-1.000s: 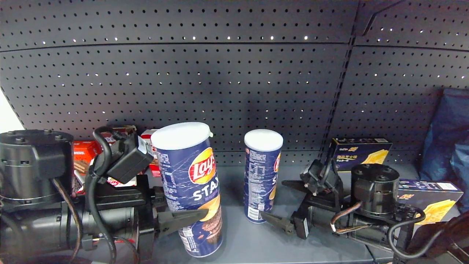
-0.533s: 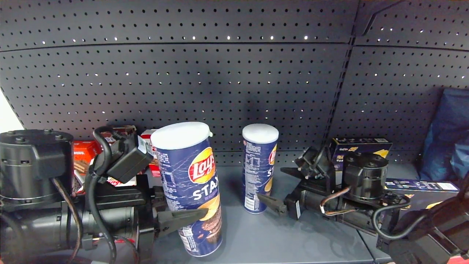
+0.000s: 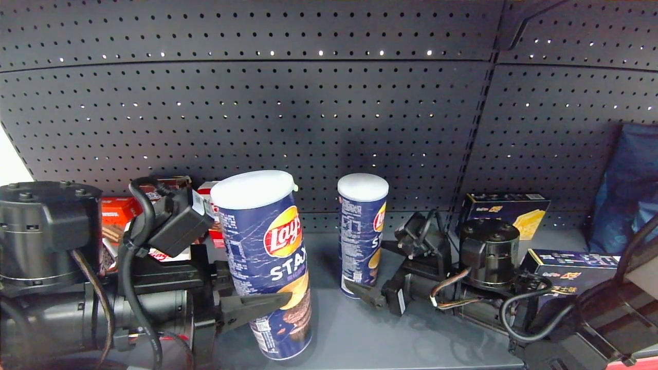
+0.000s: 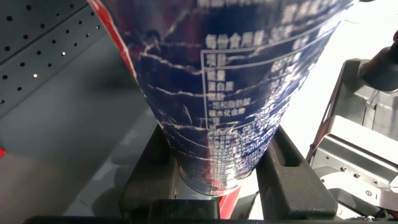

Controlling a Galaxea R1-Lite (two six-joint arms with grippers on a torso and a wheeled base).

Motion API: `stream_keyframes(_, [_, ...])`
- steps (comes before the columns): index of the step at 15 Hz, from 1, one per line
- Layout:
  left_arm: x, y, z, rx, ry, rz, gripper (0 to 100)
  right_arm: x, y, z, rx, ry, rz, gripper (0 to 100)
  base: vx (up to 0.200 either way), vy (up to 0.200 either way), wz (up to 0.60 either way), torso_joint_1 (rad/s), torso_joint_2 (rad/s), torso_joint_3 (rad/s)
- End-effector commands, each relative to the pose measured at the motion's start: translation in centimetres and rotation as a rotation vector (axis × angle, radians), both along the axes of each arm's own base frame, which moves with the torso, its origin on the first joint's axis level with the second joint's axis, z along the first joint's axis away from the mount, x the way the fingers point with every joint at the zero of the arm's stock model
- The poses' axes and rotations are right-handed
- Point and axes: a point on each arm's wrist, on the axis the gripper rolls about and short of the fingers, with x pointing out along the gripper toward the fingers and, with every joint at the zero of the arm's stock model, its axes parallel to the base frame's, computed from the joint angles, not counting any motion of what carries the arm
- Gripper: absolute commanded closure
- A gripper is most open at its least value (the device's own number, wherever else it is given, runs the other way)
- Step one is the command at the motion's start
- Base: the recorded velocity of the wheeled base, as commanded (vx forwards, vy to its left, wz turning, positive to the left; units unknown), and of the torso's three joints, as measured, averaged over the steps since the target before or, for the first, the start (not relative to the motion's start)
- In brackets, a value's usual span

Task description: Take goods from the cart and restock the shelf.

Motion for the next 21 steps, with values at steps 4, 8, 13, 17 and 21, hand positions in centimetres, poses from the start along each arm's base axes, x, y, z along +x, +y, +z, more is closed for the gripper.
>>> stream_keyframes(4, [-0.2, 0.1, -0.1, 0.001, 0.002, -0.001, 100, 1.6, 0.6, -0.5, 0.006, -0.003, -0.013, 0, 0.000, 0.000, 0.00, 0.000, 0.00, 0.000])
stream_keyframes(8, [-0.3, 0.2, -0.2, 0.002, 0.005, 0.001, 100, 3.6, 2.4, -0.8, 0.043, -0.010, -0.014, 0, 0.000, 0.000, 0.00, 0.000, 0.00, 0.000])
stream_keyframes(13, [-0.3, 0.2, -0.3, 0.004, 0.008, 0.001, 100, 3.9, 3.5, -1.0, 0.114, 0.007, -0.007, 100, 0.000, 0.000, 0.00, 0.000, 0.00, 0.000])
stream_keyframes(17, [-0.5, 0.2, -0.2, 0.002, 0.005, -0.001, 100, 1.7, 2.7, 0.6, 0.116, -0.007, -0.032, 100, 0.000, 0.000, 0.00, 0.000, 0.00, 0.000])
stream_keyframes(21, [-0.5, 0.2, -0.2, 0.002, 0.004, -0.001, 100, -1.6, 0.8, 2.8, 0.096, -0.007, -0.080, 100, 0.000, 0.000, 0.00, 0.000, 0.00, 0.000])
